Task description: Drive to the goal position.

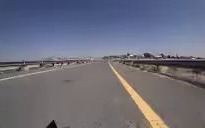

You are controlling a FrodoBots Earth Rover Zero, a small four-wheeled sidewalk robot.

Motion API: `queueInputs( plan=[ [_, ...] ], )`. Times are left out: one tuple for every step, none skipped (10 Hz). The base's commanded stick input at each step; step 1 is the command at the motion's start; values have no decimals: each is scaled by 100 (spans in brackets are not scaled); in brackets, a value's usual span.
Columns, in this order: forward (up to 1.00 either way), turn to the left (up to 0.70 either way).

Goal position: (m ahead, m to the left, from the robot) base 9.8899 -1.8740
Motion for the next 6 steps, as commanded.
queueInputs(
  plan=[
    [100, 0],
    [100, 0],
    [100, 0],
    [100, 0],
    [100, 0],
    [100, 0]
  ],
)
